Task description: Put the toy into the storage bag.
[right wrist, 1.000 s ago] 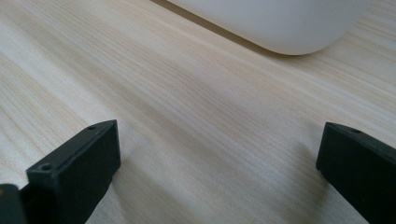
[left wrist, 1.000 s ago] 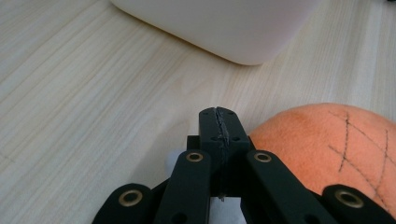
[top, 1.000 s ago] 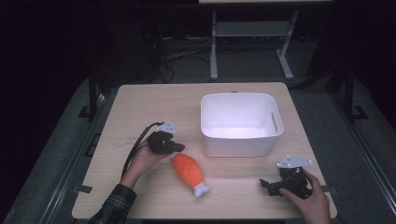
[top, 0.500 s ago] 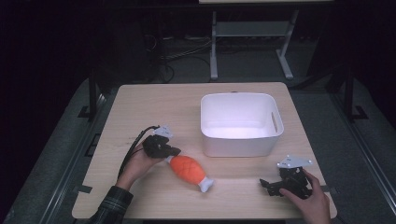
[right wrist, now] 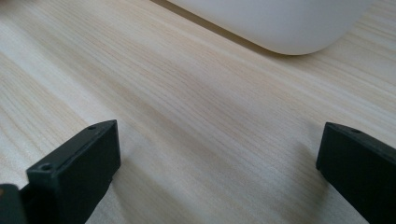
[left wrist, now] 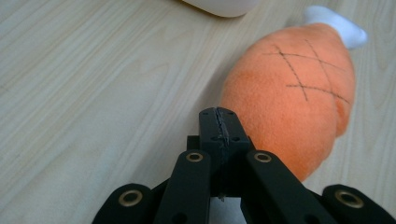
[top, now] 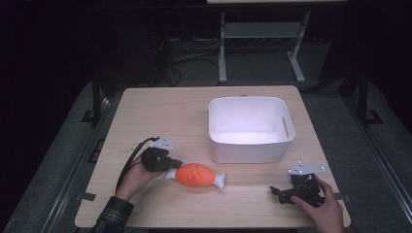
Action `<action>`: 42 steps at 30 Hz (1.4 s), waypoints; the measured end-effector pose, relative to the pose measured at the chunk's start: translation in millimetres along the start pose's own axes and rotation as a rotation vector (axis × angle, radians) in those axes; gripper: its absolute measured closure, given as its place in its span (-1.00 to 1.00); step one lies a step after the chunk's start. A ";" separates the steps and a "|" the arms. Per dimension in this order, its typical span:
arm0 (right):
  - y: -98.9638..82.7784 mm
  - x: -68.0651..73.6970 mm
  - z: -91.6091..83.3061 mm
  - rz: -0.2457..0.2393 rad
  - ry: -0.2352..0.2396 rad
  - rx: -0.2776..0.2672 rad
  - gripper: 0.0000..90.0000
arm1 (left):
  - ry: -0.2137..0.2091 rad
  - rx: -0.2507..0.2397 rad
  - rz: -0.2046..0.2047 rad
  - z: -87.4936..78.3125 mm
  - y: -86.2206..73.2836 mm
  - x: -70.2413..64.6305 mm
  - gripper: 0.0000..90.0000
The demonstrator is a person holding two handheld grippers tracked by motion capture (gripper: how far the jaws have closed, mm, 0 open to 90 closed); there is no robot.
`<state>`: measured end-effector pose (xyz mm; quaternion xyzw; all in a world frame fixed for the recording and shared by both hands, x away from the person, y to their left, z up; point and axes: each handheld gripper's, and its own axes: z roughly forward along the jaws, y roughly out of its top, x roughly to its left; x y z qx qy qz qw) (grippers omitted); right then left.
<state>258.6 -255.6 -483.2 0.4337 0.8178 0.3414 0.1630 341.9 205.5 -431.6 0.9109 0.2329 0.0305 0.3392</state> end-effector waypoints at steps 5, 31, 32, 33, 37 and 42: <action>0.0 0.1 -0.1 0.001 -0.001 0.000 -1.00 | -0.007 -0.002 -0.014 -1.8 -4.7 -2.8 0.99; -0.3 0.5 -0.3 0.005 -0.006 0.001 -1.00 | -0.028 -0.021 -0.064 -22.7 -37.6 -28.0 0.99; -0.3 0.6 -0.3 0.005 -0.006 0.000 -1.00 | -0.028 -0.023 -0.064 -23.1 -39.0 -28.7 0.99; -0.3 0.5 -0.2 0.005 -0.006 0.000 -1.00 | -0.028 -0.023 -0.067 -23.8 -40.4 -29.3 0.99; -0.3 0.6 -0.3 0.005 -0.006 0.001 -1.00 | -0.027 -0.021 -0.075 -25.4 -45.3 -31.1 0.99; -0.3 0.6 -0.3 0.006 -0.006 0.001 -1.00 | -0.028 -0.018 -0.079 -27.5 -48.9 -33.3 0.99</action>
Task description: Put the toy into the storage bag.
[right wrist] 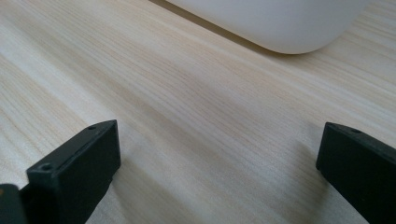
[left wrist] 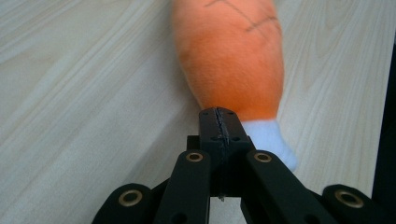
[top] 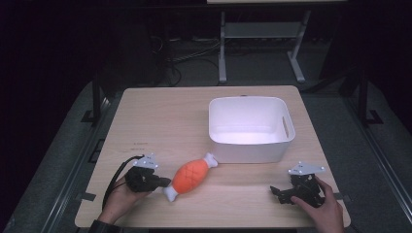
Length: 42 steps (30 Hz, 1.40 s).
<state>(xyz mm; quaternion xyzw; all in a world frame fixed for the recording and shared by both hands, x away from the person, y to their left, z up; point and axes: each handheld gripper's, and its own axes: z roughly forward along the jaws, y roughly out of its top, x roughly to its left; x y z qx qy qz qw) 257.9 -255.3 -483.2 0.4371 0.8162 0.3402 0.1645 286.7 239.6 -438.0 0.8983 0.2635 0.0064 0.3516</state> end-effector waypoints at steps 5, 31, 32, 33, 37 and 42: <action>0.0 0.0 0.0 0.000 0.000 0.000 -1.00 | 0.009 0.001 -0.001 -0.9 -1.6 1.2 0.99; 0.1 0.3 0.2 0.002 -0.003 0.000 -1.00 | 0.013 -0.178 -0.141 -10.9 17.3 23.4 -0.36; 0.1 0.3 0.1 0.003 -0.003 0.000 -1.00 | 0.013 -0.180 -0.139 -9.0 19.3 23.6 -0.39; 0.1 0.3 0.2 0.003 -0.003 0.000 -1.00 | 0.013 -0.178 -0.138 -7.3 21.5 23.9 -0.43; 0.2 0.4 0.2 0.004 -0.003 -0.001 -1.00 | 0.016 -0.185 -0.136 -1.3 30.8 24.8 -0.54; 0.2 0.4 0.2 0.003 -0.003 0.000 -1.00 | -0.001 -0.176 -0.126 7.8 36.7 23.6 -0.62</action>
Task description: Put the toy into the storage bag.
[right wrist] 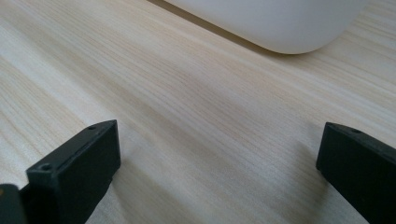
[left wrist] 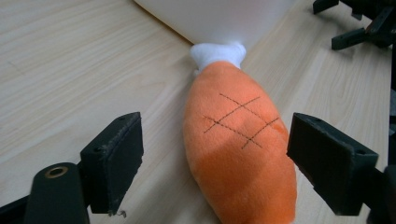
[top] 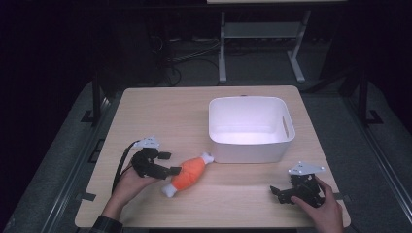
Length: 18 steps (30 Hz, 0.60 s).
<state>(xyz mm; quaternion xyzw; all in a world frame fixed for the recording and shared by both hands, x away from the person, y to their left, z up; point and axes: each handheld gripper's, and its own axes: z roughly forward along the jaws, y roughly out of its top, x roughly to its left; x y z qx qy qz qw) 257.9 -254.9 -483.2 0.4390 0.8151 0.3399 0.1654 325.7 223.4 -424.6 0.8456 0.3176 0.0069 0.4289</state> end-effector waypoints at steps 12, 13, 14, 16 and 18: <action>0.0 0.0 0.0 0.000 0.000 0.000 -1.00 | -0.038 -0.001 -0.009 22.2 6.0 0.5 -0.64; 0.0 0.0 0.0 0.000 0.000 0.000 -1.00 | -0.042 0.000 -0.010 24.0 6.1 0.3 -0.64; 0.0 0.1 0.0 0.000 0.000 0.000 -1.00 | -0.042 0.003 -0.007 25.5 6.2 0.4 -0.64; 0.0 0.1 0.0 0.001 0.000 0.000 -1.00 | -0.040 0.007 -0.007 28.3 6.6 0.5 -0.64; 0.0 0.1 0.0 0.000 0.000 0.000 -1.00 | -0.039 0.009 -0.007 31.1 6.8 0.3 -0.64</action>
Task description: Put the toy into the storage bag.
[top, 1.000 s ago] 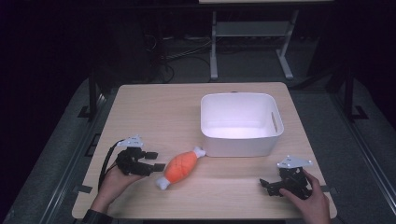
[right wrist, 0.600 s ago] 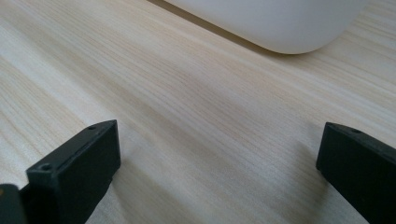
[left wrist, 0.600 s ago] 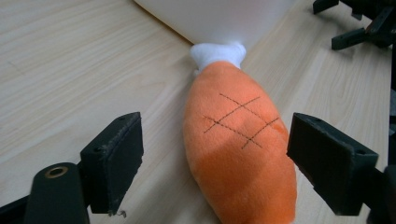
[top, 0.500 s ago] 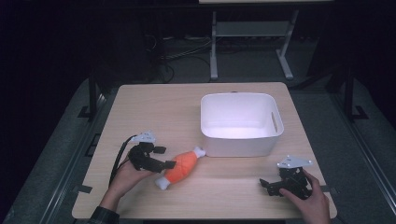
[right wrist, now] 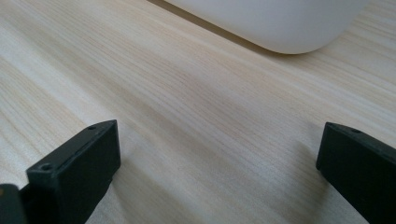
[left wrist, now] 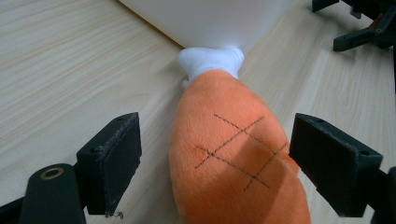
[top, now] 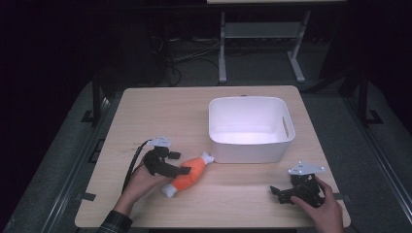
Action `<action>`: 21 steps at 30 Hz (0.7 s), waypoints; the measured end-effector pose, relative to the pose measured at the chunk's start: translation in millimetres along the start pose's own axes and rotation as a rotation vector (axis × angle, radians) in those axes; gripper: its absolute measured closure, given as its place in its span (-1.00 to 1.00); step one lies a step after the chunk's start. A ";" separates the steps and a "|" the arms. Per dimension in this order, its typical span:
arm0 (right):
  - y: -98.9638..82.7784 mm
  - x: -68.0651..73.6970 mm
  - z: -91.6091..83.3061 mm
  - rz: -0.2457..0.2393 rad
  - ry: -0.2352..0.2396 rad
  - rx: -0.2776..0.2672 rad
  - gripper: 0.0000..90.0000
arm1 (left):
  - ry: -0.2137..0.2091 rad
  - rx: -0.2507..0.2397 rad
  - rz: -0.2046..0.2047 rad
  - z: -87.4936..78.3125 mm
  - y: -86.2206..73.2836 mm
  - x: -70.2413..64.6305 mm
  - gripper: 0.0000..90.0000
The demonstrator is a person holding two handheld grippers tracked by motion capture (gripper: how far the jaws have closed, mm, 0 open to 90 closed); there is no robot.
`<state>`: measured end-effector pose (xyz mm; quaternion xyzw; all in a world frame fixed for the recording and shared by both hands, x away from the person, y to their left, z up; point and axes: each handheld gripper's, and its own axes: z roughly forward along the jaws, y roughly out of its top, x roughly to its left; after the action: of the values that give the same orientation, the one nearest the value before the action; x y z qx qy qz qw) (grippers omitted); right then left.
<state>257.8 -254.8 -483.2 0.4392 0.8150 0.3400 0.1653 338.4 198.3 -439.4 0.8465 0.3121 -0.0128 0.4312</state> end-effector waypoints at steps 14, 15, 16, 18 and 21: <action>0.0 0.0 0.0 0.000 0.000 0.000 -1.00 | -0.015 0.091 0.041 18.7 -3.2 -8.0 -0.64; 0.0 0.0 0.0 0.000 0.000 0.000 -1.00 | -0.018 0.095 0.046 19.9 -3.5 -8.7 -0.64; 0.0 0.0 0.0 0.000 0.000 0.000 -1.00 | -0.021 0.102 0.047 21.1 -3.7 -9.8 -0.64; 0.0 0.0 0.0 0.000 0.000 0.000 -1.00 | -0.023 0.106 0.049 22.8 -4.2 -11.0 -0.64; 0.0 0.1 0.0 0.000 -0.001 0.000 -1.00 | -0.033 0.124 0.057 25.2 -4.8 -12.7 -0.63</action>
<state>257.8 -254.8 -483.2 0.4394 0.8149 0.3399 0.1656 331.8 175.2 -455.0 0.8798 0.2795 -0.0340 0.3831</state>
